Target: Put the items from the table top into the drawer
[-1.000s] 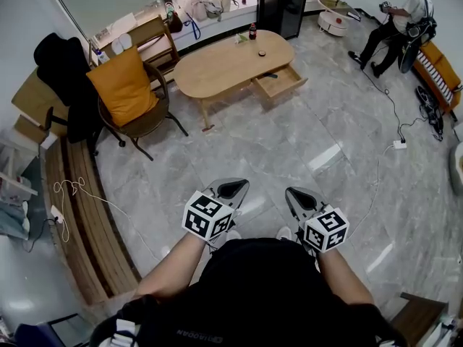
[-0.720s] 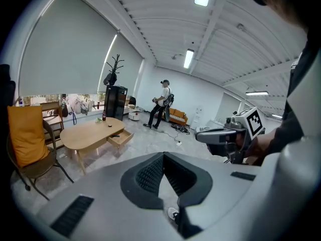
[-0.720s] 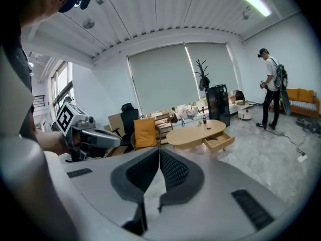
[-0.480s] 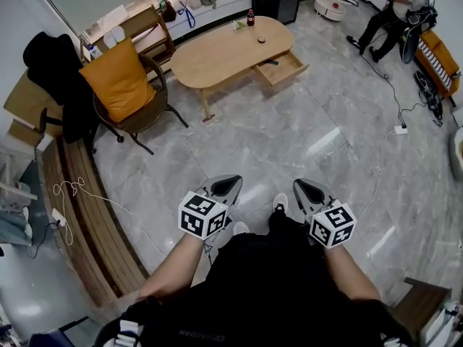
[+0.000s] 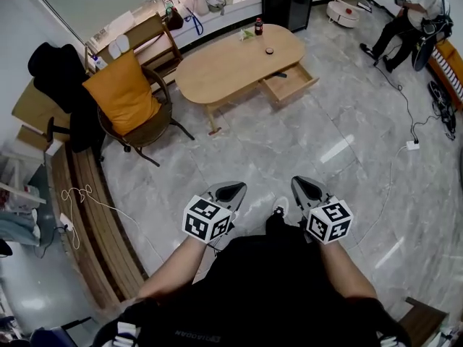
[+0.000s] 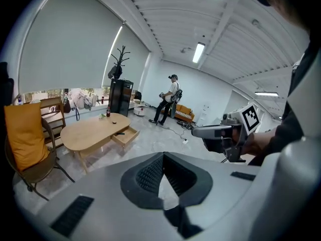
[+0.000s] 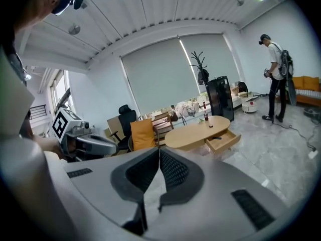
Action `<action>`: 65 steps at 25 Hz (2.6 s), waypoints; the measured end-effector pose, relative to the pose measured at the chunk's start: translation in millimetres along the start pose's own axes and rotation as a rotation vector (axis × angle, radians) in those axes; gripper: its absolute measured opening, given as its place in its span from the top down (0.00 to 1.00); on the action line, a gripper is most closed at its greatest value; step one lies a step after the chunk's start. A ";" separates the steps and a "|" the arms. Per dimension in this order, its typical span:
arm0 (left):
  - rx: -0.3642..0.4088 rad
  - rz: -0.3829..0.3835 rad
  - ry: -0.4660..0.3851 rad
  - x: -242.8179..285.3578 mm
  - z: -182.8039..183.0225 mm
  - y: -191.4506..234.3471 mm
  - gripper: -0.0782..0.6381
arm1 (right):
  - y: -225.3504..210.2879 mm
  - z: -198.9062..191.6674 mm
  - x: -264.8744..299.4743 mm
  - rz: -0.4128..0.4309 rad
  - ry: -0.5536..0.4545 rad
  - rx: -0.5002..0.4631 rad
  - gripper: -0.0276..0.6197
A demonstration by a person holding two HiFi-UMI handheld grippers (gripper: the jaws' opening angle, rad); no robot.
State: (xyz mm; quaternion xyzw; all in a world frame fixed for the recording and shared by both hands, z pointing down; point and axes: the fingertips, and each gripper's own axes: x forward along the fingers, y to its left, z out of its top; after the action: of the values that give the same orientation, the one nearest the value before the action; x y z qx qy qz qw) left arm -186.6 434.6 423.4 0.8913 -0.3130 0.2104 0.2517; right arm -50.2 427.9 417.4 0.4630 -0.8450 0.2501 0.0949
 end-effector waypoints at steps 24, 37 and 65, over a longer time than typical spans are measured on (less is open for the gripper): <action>0.057 -0.001 0.064 229.6 157.9 67.8 0.89 | -227.7 95.7 87.1 0.063 0.063 -0.030 0.95; 0.076 -0.085 -0.055 341.2 327.2 211.9 0.89 | -325.8 208.9 237.5 -0.009 0.163 -0.143 0.95; -0.284 0.306 0.019 430.7 359.5 440.8 0.89 | -500.4 241.8 564.9 0.259 0.529 -0.605 0.95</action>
State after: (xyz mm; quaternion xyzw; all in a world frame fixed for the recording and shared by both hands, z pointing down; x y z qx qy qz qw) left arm -92.7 -267.3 510.5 0.7869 -0.4689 0.2084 0.3428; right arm 69.8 -334.1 599.2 0.2240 -0.8782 0.1107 0.4078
